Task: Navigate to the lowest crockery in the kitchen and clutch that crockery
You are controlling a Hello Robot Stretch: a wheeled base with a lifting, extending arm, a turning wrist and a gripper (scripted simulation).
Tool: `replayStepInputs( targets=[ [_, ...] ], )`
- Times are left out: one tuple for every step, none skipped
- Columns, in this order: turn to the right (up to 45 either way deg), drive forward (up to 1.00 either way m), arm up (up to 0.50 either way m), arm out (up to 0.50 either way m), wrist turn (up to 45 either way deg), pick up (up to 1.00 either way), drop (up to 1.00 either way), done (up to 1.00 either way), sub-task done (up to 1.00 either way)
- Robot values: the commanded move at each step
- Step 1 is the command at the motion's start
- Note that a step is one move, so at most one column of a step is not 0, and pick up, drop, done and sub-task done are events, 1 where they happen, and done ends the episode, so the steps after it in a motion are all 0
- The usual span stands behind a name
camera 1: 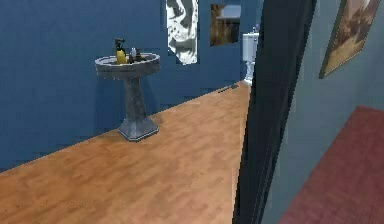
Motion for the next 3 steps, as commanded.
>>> replayStepInputs(
  targets=[
    [0.0,0.2,0.0,0.0,0.0,0.0,0.0,0.0,0.0],
    [-42.0,0.0,0.0,0.0,0.0,0.0,0.0,0.0,0.0],
    [0.0,1.0,0.0,0.0,0.0,0.0,0.0,0.0,0.0]
  ],
)
